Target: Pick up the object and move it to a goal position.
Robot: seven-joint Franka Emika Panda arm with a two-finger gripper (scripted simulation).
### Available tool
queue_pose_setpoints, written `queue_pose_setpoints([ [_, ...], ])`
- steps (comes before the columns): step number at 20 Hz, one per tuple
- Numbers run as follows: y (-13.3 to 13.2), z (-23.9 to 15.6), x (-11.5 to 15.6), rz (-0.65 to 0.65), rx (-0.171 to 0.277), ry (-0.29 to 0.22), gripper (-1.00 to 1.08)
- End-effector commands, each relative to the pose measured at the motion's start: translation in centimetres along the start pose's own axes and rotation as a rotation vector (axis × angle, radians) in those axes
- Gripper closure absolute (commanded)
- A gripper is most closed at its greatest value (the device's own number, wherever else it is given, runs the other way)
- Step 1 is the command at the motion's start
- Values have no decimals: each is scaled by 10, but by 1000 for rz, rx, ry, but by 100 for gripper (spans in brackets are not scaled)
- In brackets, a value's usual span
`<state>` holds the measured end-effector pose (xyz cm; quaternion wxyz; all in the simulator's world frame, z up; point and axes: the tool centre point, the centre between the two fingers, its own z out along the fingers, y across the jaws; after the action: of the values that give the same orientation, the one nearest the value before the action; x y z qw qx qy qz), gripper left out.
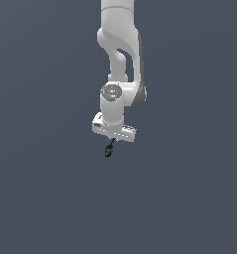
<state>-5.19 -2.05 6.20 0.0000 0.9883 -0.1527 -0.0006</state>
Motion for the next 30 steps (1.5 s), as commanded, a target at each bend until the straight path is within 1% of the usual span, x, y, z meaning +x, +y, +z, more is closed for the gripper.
queue_pose_setpoints([
  [1,-11,-21,-2,0,1,1,108],
  [12,-70,-136,-9,0,-1,2,108],
  [17,-94,-181,-11,0,-1,2,108],
  [23,-114,-217,-12,0,-1,2,108],
  [30,-124,-235,-11,0,0,1,108],
])
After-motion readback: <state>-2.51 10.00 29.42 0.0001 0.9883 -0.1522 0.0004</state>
